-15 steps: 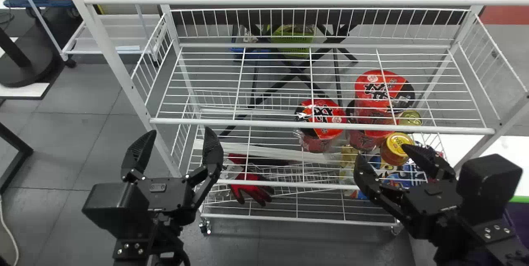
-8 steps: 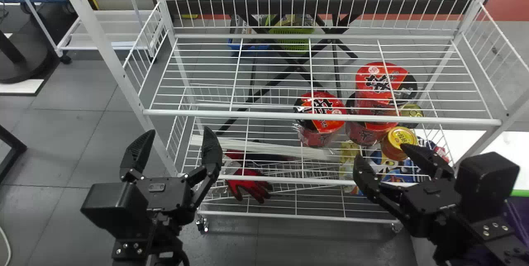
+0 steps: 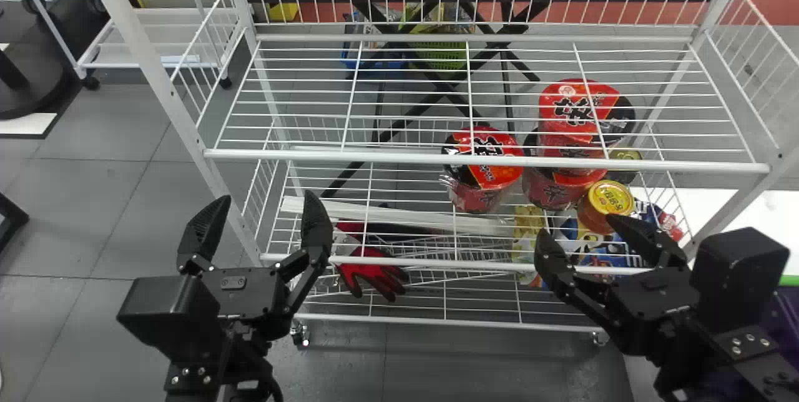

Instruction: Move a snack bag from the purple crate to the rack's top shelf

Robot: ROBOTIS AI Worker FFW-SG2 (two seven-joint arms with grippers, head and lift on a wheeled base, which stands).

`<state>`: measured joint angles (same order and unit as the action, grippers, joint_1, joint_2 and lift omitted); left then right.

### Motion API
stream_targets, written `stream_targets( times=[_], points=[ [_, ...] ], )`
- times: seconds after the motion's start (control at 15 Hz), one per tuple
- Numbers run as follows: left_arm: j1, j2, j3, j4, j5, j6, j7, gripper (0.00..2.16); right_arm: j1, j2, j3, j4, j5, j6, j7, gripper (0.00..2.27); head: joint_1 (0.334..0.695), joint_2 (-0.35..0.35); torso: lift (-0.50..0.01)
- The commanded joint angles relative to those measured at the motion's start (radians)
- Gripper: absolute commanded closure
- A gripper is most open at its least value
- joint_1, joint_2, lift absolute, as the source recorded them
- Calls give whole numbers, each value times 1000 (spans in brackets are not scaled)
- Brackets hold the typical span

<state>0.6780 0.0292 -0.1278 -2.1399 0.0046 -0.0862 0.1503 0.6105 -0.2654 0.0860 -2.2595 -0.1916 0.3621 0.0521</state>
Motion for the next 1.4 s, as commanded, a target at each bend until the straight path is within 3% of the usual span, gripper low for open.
stream_targets(
  times=[0.0, 0.53, 0.67, 0.87, 1.0, 1.33],
  points=[
    [0, 1, 1, -2, 0, 0, 0, 90, 2, 0, 0, 0, 0, -1, 0, 178, 695, 35, -432],
    [2, 3, 1, -3, 0, 0, 5, 90, 12, 0, -26, -21, -38, 12, 31, 174, 695, 37, -451],
    [5, 6, -1, -5, 0, 0, 14, 90, 8, 5, -69, -95, -43, 242, 29, 174, 695, 39, -451],
    [5, 6, -1, -3, -1, 0, 20, 90, 9, 11, -236, -183, -98, 447, 46, 174, 695, 10, -451],
    [5, 6, 1, 2, -1, -6, 20, 90, -8, 14, -342, -218, -101, 622, 58, 178, 695, -64, -451],
    [0, 5, 1, 23, 0, -19, 23, 90, -95, 127, -670, -239, -146, 886, 235, 181, 695, -210, -451]
  ],
)
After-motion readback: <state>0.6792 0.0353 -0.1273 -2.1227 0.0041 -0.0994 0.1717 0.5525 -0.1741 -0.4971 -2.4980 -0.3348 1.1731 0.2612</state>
